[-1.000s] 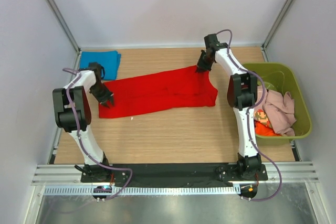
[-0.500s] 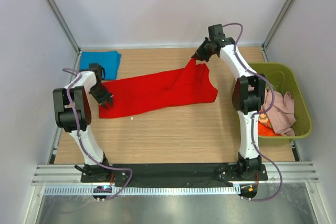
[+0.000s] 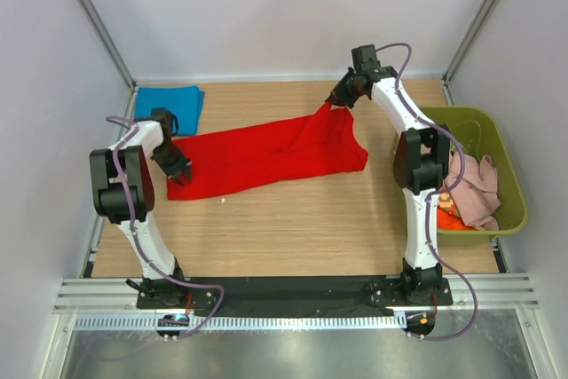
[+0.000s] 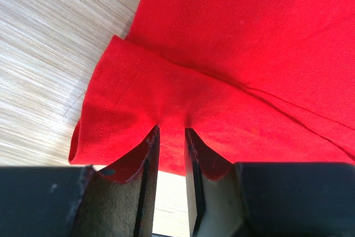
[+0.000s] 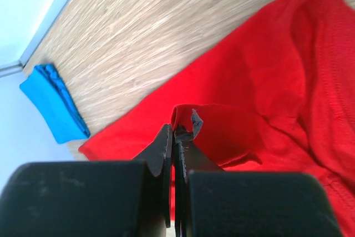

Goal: Fold and stack the t-shirts
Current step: Fold the tshirt

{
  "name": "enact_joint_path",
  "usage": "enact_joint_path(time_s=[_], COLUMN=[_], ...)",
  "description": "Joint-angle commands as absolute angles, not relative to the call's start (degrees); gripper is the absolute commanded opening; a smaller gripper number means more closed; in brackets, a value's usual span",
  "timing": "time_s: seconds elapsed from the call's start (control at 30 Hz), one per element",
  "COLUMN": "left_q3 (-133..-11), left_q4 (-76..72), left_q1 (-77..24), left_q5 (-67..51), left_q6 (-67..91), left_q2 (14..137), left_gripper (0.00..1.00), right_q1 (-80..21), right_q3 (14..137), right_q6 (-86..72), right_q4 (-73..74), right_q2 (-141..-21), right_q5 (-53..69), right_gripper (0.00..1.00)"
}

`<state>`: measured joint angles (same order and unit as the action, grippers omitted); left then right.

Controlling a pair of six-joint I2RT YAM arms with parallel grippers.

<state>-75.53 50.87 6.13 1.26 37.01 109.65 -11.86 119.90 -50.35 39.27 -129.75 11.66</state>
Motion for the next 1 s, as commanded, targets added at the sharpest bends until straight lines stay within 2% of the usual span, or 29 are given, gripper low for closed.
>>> enact_joint_path(time_s=[0.0, 0.17, 0.33, 0.73, 0.97], left_q3=[-75.06, -74.79, -73.57, -73.48, -74.0], left_q4=[49.83, 49.92, 48.87, 48.78, 49.39], left_q1=[6.24, 6.33, 6.24, 6.24, 6.24], left_q5=[1.67, 2.55, 3.07, 2.99, 2.81], left_q6=[36.83, 36.48, 36.65, 37.0, 37.0], left_q2=[106.97, 106.88, 105.56, 101.96, 101.16], left_gripper=[0.25, 0.25, 0.24, 0.24, 0.25], right_q1=[-11.43, -11.25, -11.16, -11.07, -11.07], right_q3=[118.75, 109.35, 102.32, 108.1, 112.76], right_q6=[-50.63, -50.18, -50.27, -53.78, -56.34], right_q4=[41.12, 42.98, 39.73, 32.87, 32.78], right_q2=[-122.8, -113.83, -109.95, -120.23, -127.34], right_q5=[6.16, -2.43, -0.97, 6.4, 9.05], right_gripper=[0.01, 0.01, 0.01, 0.02, 0.06])
